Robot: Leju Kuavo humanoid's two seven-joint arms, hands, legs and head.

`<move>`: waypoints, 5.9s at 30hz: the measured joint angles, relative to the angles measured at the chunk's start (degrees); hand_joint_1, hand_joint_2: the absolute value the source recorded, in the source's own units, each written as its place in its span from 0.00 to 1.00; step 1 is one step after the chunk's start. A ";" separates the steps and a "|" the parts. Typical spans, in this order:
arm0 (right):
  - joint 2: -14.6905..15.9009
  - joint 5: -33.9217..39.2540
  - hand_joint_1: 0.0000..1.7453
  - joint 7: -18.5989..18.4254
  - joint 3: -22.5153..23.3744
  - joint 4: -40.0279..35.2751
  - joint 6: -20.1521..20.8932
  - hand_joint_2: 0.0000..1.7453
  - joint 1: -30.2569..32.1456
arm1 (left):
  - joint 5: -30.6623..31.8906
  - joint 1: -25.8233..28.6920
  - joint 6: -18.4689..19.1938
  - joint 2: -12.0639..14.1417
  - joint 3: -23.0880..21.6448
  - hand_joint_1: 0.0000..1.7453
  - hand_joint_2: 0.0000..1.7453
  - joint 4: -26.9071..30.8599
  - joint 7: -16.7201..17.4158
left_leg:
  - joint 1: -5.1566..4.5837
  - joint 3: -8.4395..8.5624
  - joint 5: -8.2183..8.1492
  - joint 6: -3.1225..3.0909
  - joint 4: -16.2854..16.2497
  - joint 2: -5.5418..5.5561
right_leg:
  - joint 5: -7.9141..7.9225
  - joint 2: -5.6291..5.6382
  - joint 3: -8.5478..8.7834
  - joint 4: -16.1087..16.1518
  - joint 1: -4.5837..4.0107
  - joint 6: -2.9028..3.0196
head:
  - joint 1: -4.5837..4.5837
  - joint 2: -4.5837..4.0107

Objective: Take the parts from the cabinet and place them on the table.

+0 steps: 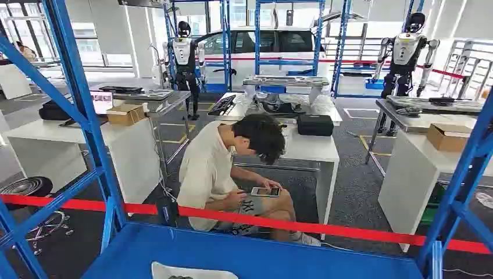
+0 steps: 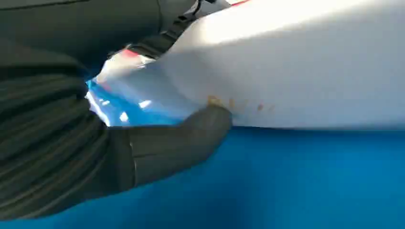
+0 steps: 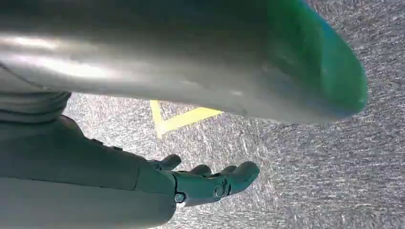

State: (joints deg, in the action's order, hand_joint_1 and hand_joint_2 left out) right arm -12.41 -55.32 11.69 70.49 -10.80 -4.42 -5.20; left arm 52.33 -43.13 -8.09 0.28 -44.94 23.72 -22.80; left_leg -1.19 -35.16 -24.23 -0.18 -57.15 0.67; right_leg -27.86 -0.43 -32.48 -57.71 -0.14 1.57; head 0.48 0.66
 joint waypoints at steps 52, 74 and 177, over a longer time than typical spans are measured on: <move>-0.35 1.33 0.00 1.11 0.48 0.07 -0.26 0.00 -0.12 | 0.63 -3.85 -6.47 -2.56 11.38 1.00 1.00 30.84 -2.58 | 1.52 -2.10 1.42 2.15 -1.82 0.37 | -0.86 0.86 -1.40 -3.23 1.59 -0.66 | -0.04 0.00; -0.42 2.16 0.00 1.53 1.29 0.07 -1.35 0.00 -0.32 | 1.03 -4.22 -6.73 -3.28 11.43 1.00 1.00 30.25 -3.08 | 0.57 0.61 -0.80 -1.18 -0.52 -0.86 | -6.52 0.46 -10.30 -19.21 1.29 -2.19 | -0.13 0.00; -0.96 3.34 0.00 2.01 2.89 0.07 -3.08 0.00 -0.84 | 1.64 -7.65 -2.69 -5.86 10.97 1.00 1.00 24.19 -4.55 | 0.82 -5.36 -3.37 1.81 -6.51 -0.91 | -2.01 0.32 0.44 -2.03 0.99 0.47 | -0.70 -0.04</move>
State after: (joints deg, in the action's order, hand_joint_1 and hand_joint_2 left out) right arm -13.38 -51.98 13.70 73.37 -10.73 -7.50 -6.04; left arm 53.96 -50.78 -10.77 -5.57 -33.97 47.91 -27.34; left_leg -0.36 -40.52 -27.60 1.63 -63.66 -0.24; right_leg -29.87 -0.12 -32.04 -59.74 0.84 2.04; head -0.22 0.61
